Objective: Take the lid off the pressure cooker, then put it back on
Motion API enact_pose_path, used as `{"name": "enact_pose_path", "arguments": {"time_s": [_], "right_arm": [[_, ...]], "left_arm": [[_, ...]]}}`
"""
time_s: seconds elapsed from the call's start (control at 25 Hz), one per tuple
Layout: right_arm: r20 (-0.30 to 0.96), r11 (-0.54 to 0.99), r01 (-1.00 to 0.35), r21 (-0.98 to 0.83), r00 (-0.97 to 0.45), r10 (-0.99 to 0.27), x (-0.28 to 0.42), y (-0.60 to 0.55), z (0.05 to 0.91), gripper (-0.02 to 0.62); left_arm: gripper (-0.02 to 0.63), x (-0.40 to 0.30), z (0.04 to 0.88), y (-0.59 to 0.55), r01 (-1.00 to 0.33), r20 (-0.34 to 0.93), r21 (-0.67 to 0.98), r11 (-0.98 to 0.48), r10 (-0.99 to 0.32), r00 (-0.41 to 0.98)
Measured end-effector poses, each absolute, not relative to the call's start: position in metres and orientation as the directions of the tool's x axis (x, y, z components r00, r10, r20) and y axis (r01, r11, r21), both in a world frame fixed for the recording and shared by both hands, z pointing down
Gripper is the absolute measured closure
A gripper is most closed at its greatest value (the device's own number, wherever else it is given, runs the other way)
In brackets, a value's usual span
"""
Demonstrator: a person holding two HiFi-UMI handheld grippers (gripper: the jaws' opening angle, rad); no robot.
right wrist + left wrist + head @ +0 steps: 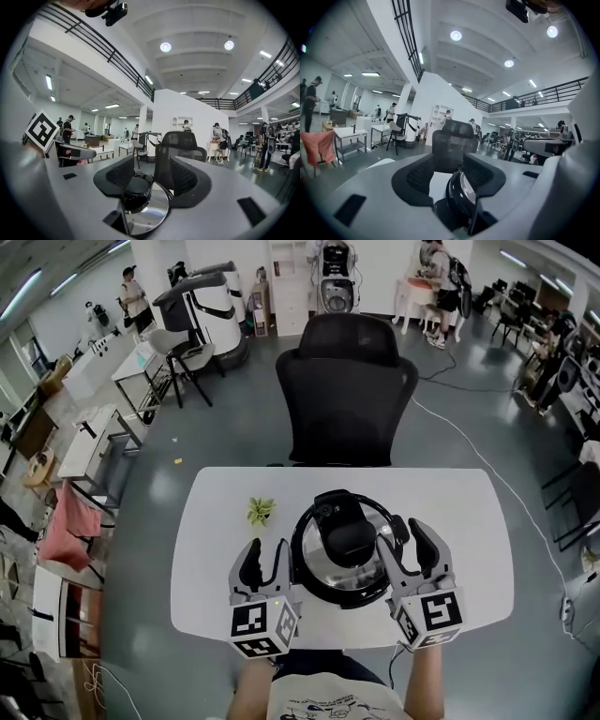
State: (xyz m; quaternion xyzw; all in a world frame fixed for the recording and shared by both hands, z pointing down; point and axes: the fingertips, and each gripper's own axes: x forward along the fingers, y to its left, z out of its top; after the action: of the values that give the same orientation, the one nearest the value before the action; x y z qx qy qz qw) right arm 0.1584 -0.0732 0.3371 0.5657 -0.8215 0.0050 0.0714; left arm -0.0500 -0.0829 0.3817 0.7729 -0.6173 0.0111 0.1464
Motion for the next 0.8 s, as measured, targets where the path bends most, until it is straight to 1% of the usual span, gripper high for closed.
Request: {"name": "enact_pose_path", "arguments": {"time_s": [0.4, 0.64, 0.8], "right_arm": [[0.175, 0.406, -0.911, 0.069, -0.389, -0.904, 0.137, -0.088, 0.353, 0.334], [0.209, 0.422, -0.904, 0.071, -0.4, -0.892, 0.125, -0.095, 0.366, 0.334], [0.23, 0.437, -0.897, 0.071, -0.412, -0.882, 0.119, -0.097, 0.375, 0.331]], "left_arm": [[0.411, -0.068, 0.44, -0.081, -0.94, 0.326, 0.313, -0.137, -0.914, 0.242], [0.411, -0.072, 0.469, -0.085, -0.904, 0.376, 0.414, -0.104, -0.885, 0.274], [0.413, -0.068, 0.485, -0.088, -0.874, 0.388, 0.476, -0.097, -0.869, 0.307]]}}
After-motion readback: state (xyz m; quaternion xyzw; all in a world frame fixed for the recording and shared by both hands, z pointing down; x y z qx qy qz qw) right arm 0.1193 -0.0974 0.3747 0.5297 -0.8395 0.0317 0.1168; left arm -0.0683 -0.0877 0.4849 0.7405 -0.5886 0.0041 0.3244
